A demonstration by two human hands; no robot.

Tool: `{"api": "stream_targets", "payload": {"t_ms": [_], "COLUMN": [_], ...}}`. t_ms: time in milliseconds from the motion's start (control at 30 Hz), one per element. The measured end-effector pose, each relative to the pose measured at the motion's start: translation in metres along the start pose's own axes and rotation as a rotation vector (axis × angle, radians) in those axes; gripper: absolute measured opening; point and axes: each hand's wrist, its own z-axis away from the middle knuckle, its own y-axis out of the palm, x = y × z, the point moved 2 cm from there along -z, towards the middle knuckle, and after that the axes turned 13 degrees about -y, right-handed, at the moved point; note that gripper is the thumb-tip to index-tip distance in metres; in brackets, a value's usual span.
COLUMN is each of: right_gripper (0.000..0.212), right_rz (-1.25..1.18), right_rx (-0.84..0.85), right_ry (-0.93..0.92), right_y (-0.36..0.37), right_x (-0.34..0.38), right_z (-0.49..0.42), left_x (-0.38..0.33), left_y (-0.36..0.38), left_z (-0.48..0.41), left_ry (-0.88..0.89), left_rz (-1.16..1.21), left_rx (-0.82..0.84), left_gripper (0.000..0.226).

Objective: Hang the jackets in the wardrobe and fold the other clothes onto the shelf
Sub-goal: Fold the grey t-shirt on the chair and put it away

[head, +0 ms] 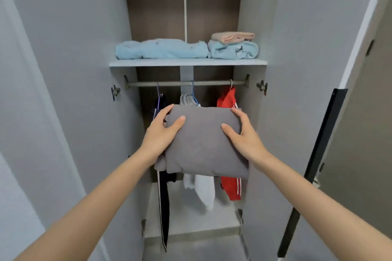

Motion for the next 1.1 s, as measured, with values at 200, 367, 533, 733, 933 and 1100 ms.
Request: {"api": "stream_targets", "payload": {"t_ms": [200,367,533,733,933,1100], "right_gripper": [0.057,0.058,0.058,0.058,0.062,0.063], "right_rz": [-0.002,0.043,0.095,0.159,0.291,0.43], "right_rx": [-0.039,-0.038,-0.04,-0.039,-0.121,-0.188], "right_ry": [-0.093,-0.17,-0.227,-0.251,-0.253,-0.226], "right_y": [-0.021,-0.03,-0.049,-0.084,-0.12,-0.141], "right_x": [0.034,0.03,0.011,-0.023,-0.058,-0.095], "right_z": [-0.113,-0.206,-0.301,-0.41,-0.504,-0.571], "left_x": [-0.084,-0.128,-0.167,-0.21,-0.246,-0.267], "left_y": [-0.019,-0.019,-0.005,0.036,0.085,0.127], "left_z": [-0.07,-0.142,-0.222,-0.33,-0.441,-0.533], "left_ry": [0.134,0.173,0.235,0.308,0.321,0.301], "left_rz": [0.047,0.078,0.063,-0.005,0.042,0.063], "left_rx": [-0.061,-0.108,-0.144,-0.181,-0.105,-0.018], "left_gripper": [0.055,0.054,0.056,0.052,0.055,0.055]}}
